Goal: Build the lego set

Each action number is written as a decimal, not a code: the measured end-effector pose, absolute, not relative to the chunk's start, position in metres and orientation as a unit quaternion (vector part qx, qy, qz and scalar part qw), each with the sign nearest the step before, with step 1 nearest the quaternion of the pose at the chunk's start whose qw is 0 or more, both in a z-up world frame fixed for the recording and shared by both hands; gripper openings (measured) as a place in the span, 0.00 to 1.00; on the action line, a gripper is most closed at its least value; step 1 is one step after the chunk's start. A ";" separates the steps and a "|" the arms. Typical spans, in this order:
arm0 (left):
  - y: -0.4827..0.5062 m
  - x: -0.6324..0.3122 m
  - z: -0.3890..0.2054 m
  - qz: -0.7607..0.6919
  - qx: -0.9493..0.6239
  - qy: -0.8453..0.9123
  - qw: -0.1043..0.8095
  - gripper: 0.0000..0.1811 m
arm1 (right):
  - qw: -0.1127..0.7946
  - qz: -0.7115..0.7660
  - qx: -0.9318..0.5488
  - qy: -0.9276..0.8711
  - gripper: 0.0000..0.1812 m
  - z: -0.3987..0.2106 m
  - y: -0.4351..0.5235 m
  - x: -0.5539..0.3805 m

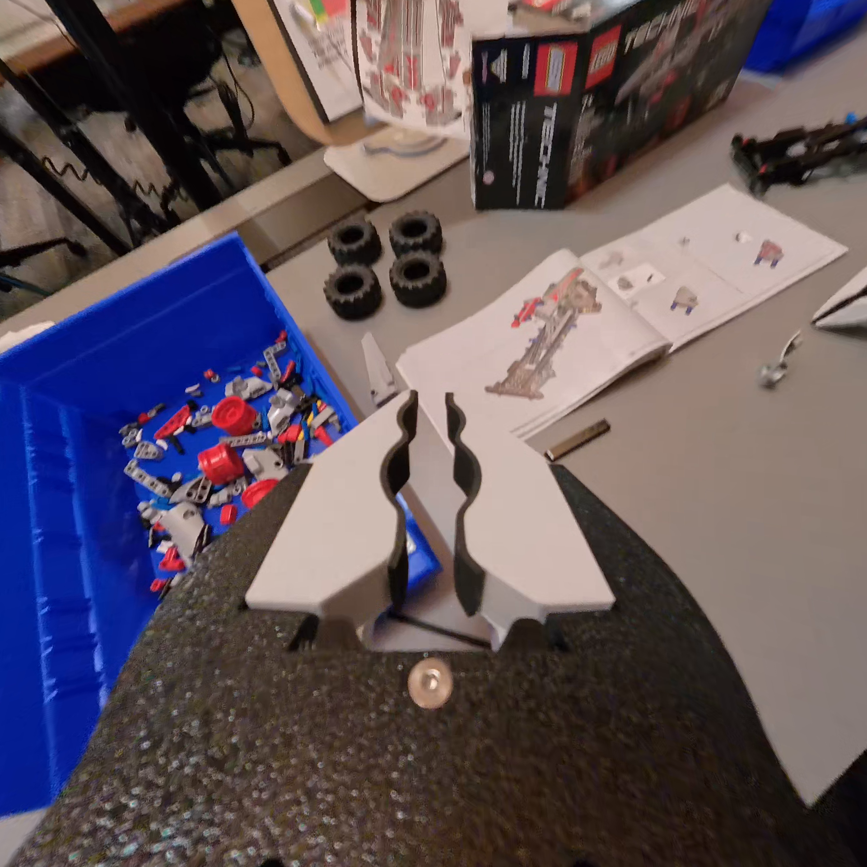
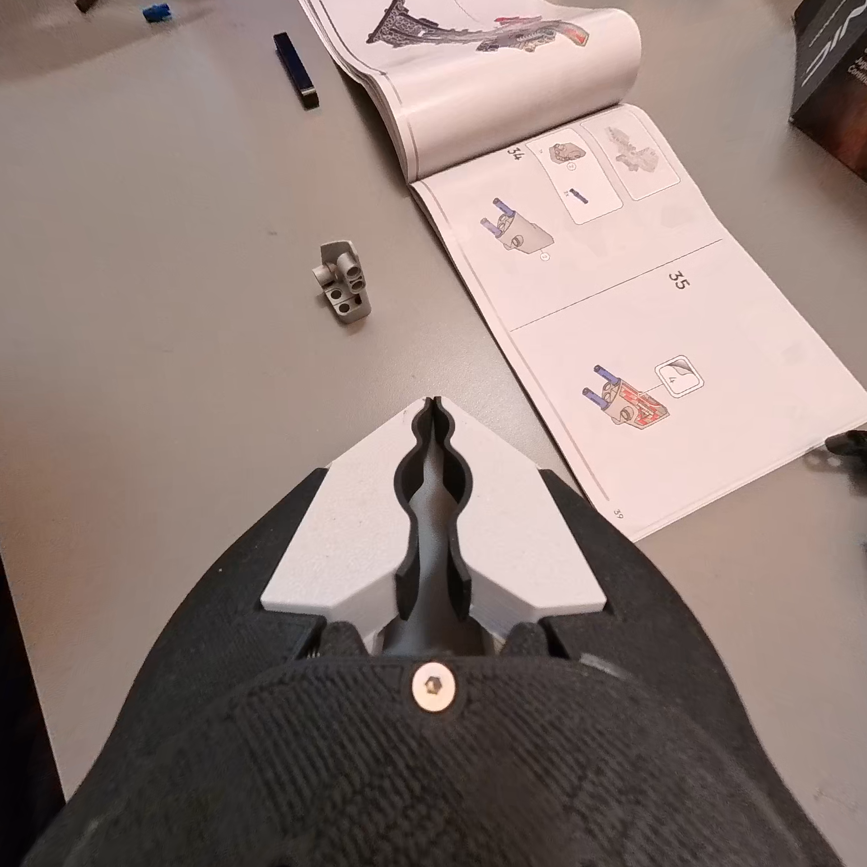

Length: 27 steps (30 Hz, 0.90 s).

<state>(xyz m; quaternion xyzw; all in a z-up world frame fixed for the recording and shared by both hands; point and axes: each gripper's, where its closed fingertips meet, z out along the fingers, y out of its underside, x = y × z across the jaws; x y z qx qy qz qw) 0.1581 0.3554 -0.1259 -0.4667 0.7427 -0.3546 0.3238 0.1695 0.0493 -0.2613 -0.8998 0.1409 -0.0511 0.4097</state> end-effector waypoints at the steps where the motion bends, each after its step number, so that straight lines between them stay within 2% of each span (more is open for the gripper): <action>1: 0.358 0.154 -0.130 -0.336 -0.469 0.752 0.318 0.04 | 0.410 -0.052 -0.900 0.141 0.00 -0.261 0.049 0.170; 6: 0.360 0.150 -0.135 -0.306 -0.474 0.761 0.319 0.03 | 0.408 -0.060 -0.901 0.137 0.00 -0.261 0.049 0.170; 18: 0.391 0.163 -0.102 -0.349 -0.512 0.669 0.411 0.04 | 0.408 -0.061 -0.901 0.136 0.00 -0.261 0.049 0.170; 27: 0.389 0.168 -0.103 -0.354 -0.510 0.665 0.416 0.04 | 0.408 -0.061 -0.901 0.136 0.00 -0.261 0.049 0.170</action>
